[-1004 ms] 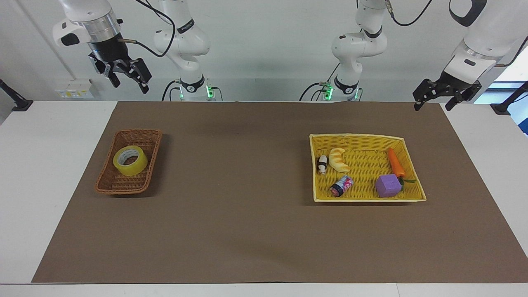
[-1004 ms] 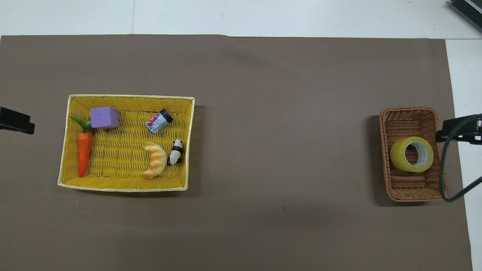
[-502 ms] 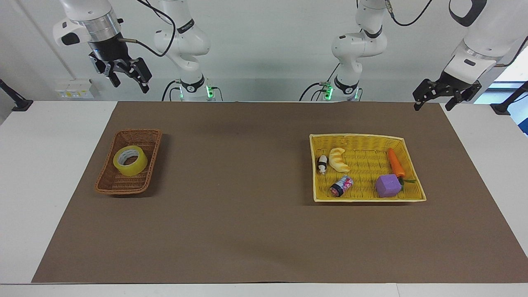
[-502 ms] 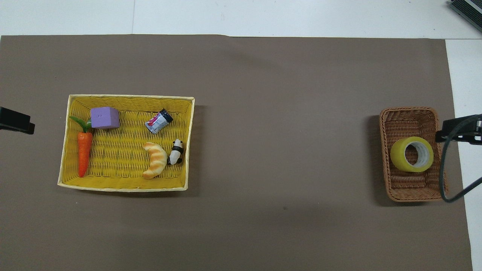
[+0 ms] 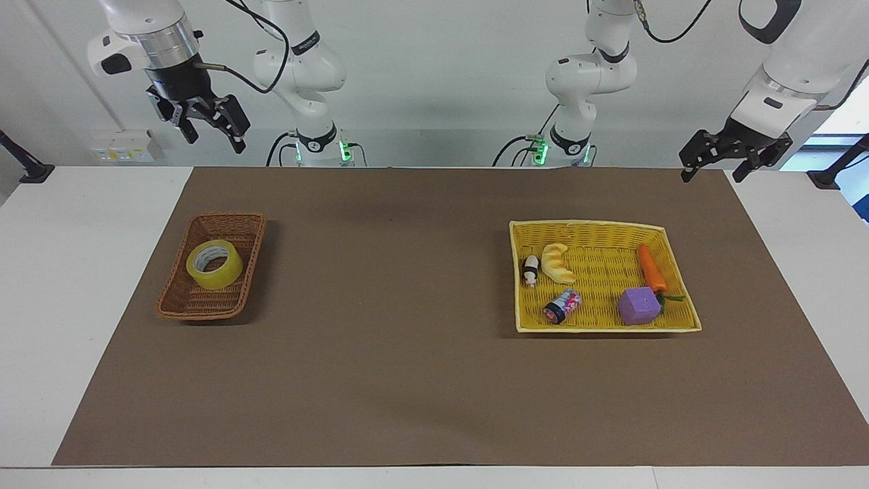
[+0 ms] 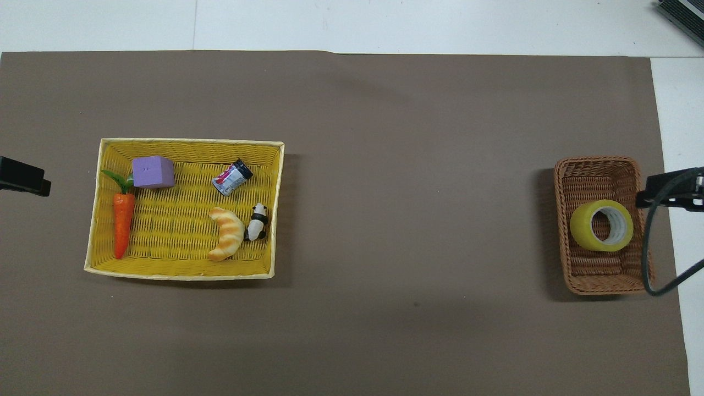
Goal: Move tape to another basket
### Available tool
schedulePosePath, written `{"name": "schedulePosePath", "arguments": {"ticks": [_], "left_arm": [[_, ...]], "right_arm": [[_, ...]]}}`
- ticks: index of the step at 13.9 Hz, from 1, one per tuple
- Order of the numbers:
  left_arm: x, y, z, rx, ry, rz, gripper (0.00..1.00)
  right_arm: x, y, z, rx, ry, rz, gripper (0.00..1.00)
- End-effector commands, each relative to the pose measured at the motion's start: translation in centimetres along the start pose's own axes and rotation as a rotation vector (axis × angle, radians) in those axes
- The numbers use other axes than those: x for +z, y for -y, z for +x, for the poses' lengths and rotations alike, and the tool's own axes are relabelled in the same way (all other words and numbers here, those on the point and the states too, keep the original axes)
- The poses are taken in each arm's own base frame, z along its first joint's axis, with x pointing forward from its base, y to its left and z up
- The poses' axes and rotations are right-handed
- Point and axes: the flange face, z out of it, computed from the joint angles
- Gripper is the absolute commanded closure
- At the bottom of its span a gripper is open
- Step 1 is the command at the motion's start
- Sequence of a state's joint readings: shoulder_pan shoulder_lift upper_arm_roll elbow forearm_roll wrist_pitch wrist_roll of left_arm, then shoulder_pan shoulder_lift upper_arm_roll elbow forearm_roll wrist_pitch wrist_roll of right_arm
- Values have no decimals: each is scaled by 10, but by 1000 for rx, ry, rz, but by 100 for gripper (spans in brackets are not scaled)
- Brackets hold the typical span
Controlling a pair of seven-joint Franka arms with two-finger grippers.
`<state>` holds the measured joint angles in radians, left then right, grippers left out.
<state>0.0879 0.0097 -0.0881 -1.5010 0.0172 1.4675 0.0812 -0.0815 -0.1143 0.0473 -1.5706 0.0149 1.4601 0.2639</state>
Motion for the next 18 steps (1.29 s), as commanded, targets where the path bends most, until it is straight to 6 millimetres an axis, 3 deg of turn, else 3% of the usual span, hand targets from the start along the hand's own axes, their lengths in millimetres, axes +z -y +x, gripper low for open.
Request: {"name": "schedulePosePath", "arguments": {"ticks": [1, 9, 18], "left_arm": [[-1, 3, -4, 8, 10, 7, 0], [0, 3, -3, 8, 11, 6, 0], [-1, 3, -4, 8, 10, 7, 0]], "right_arm": [[0, -3, -4, -16, 10, 14, 0], [2, 1, -4, -27, 11, 4, 0], [0, -10, -1, -18, 17, 39, 0]]}}
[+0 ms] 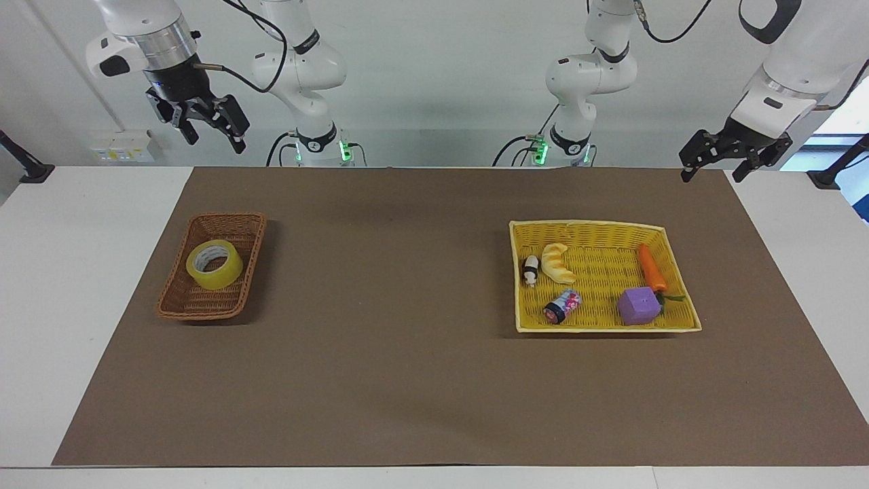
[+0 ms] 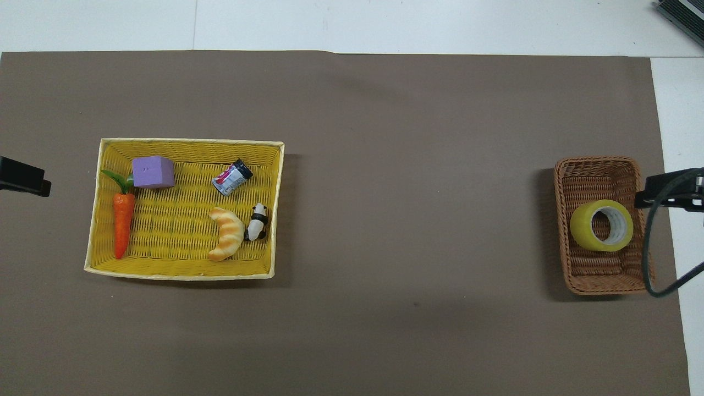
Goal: Move tape to another basket
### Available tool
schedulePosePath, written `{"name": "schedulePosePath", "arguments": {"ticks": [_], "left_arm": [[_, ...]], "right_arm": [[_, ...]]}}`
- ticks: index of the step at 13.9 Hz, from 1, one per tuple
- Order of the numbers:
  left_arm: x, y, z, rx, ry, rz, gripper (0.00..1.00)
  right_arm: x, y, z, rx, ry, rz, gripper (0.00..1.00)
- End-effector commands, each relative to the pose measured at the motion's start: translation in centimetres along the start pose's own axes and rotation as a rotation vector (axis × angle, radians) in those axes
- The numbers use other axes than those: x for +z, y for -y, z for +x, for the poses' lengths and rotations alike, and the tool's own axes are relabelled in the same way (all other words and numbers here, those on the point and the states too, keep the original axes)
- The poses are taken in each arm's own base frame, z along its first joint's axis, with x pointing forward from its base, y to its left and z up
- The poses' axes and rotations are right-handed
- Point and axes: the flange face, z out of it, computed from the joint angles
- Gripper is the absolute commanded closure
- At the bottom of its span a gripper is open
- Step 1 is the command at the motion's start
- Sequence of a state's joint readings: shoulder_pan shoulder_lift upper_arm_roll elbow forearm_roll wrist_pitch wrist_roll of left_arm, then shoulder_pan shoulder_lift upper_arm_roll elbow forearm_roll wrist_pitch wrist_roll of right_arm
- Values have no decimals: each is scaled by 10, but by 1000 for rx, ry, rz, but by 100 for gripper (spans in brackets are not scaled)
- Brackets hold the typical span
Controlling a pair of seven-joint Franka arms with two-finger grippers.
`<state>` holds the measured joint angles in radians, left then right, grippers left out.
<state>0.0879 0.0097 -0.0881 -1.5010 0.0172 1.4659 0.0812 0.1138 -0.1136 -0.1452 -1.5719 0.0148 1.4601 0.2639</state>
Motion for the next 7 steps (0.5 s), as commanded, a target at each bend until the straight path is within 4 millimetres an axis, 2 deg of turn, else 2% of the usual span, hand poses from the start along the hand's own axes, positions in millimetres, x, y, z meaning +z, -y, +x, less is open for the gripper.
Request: {"name": "schedulePosePath", "arguments": {"ticks": [1, 4, 7], "left_arm": [[-1, 3, -4, 8, 8, 7, 0], [-1, 3, -4, 8, 8, 7, 0], [-2, -17, -2, 42, 8, -7, 0]], "right_arm": [[-1, -6, -4, -11, 12, 16, 0], [-2, -3, -4, -18, 10, 18, 0], [-2, -3, -4, -17, 10, 18, 0]]}}
